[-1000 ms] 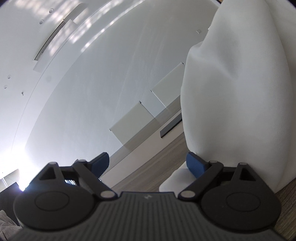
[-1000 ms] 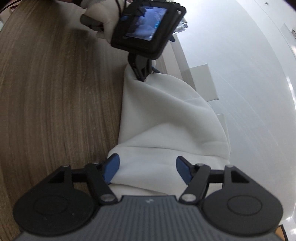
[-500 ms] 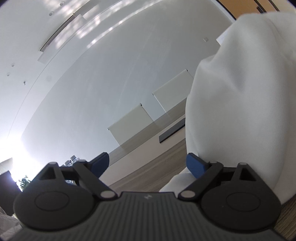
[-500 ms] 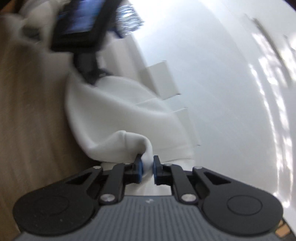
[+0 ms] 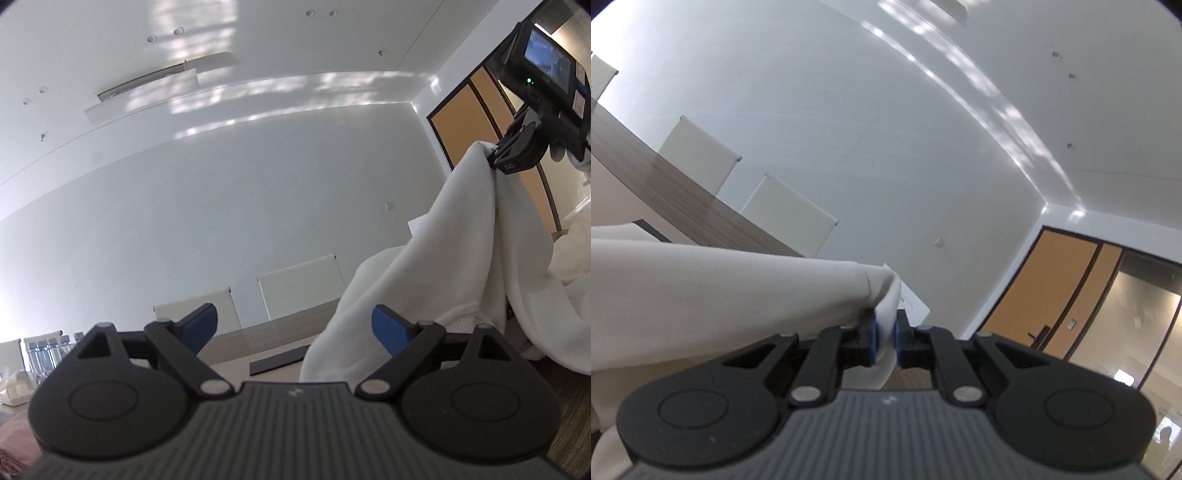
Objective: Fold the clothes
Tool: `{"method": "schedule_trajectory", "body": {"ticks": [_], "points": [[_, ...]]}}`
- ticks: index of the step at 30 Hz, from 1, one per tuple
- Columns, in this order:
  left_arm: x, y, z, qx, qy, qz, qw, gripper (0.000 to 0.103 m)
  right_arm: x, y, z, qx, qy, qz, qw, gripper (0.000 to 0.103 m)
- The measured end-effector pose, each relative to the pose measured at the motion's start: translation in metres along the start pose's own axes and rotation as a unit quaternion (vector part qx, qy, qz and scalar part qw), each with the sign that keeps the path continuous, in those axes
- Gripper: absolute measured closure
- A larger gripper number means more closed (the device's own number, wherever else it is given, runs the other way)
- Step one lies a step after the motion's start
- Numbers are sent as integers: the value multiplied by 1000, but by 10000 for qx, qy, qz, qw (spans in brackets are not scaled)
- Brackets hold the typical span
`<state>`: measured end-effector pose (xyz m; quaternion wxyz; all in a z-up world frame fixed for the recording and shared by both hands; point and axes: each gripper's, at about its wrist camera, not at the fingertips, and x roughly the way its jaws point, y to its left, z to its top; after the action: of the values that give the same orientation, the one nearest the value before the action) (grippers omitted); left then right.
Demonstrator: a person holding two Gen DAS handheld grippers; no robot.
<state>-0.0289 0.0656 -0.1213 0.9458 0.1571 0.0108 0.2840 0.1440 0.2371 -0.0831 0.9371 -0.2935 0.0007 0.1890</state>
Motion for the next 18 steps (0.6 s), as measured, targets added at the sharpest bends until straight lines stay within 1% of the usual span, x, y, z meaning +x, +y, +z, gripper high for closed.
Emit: {"method": "schedule_trajectory", "body": {"ticks": [2, 5, 9, 11, 13, 16, 17, 18], "points": [[12, 4, -3, -204, 302, -220, 9991, 13, 23, -2, -12, 94, 367, 100, 9992, 93], [36, 25, -2, -668, 796, -469, 9935, 13, 45, -1, -29, 236, 873, 313, 9954, 93], [54, 43, -5, -1181, 1251, -728, 9824, 13, 52, 11, -45, 98, 1136, 544, 9920, 90], [57, 45, -8, -1356, 1415, -785, 9775, 15, 43, 14, -48, -66, 1123, 693, 9912, 89], [60, 46, -10, -1446, 1524, -807, 9744, 18, 41, 39, -53, -315, 955, 780, 9919, 86], [67, 48, -12, -1597, 1675, -835, 9693, 19, 33, 76, -64, -781, 585, 842, 9917, 79], [68, 49, -14, -1655, 1737, -845, 9671, 19, 22, 81, -64, -987, 422, 872, 9904, 67], [62, 45, -19, -1708, 1796, -850, 9651, 19, 6, 84, -64, -1202, 227, 935, 9881, 45]]}}
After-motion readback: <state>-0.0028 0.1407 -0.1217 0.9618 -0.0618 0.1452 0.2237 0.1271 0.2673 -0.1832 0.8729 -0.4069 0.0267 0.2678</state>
